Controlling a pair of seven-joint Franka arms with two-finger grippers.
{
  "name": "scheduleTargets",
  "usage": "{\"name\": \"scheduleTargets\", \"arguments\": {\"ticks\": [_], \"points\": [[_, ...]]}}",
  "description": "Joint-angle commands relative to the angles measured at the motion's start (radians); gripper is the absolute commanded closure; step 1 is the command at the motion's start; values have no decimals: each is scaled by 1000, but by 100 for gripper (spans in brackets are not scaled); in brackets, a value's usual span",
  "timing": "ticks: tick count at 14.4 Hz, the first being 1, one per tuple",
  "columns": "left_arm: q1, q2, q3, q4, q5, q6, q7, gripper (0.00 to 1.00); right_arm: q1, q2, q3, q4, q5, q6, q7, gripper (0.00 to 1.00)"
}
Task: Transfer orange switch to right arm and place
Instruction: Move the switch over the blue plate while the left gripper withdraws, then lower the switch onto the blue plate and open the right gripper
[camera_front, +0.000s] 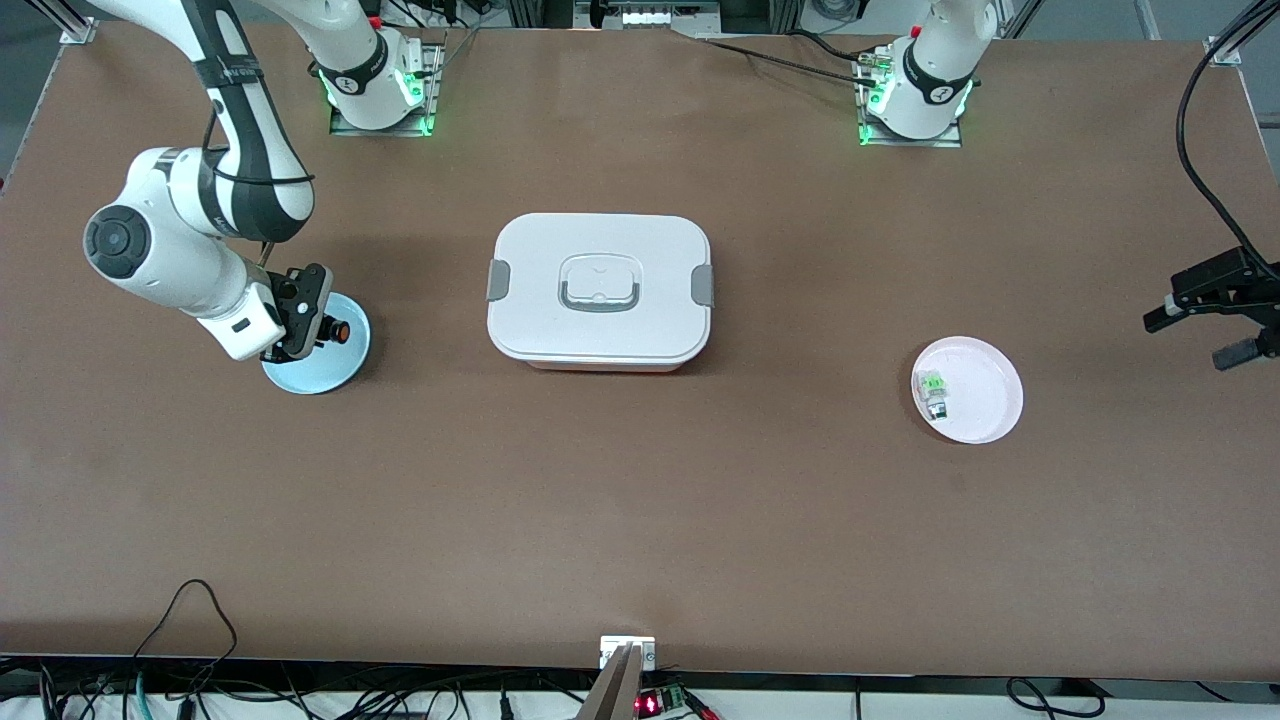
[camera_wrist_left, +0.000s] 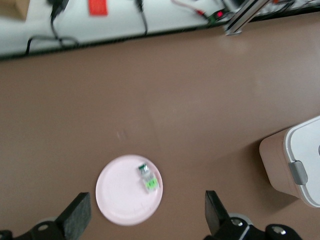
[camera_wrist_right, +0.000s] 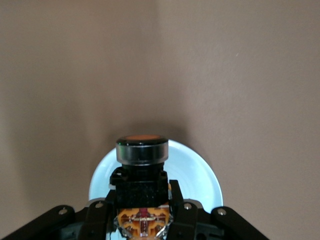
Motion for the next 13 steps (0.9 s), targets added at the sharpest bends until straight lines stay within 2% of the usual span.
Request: {"name": "scheduleTargets", "arguments": {"ticks": [1, 6, 8, 9, 11, 12, 13], "points": [[-82, -2, -5, 95, 156, -158, -304, 0, 2, 12, -29, -80, -12, 109, -67, 94], [-167, 9, -21, 126, 269, -287, -426, 0, -41, 99, -32, -148, -11, 290, -104, 93], [-173, 12, -22, 123, 280, -286, -441, 0, -50, 131, -32, -148, -9, 335, -138, 91], [-175, 23, -22, 116, 284, -267, -431, 0, -55, 142, -32, -148, -8, 346, -138, 85], [-173, 17, -24, 79, 290, -205, -421, 0, -58, 155, -32, -148, 0, 357, -136, 58], [-175, 12, -24, 79, 286, -194, -421, 0, -58, 155, -32, -146, 3, 355, -130, 33], [-185, 12, -25, 83, 295, -195, -427, 0, -58, 150, -32, -143, 2, 349, -129, 0]]}}
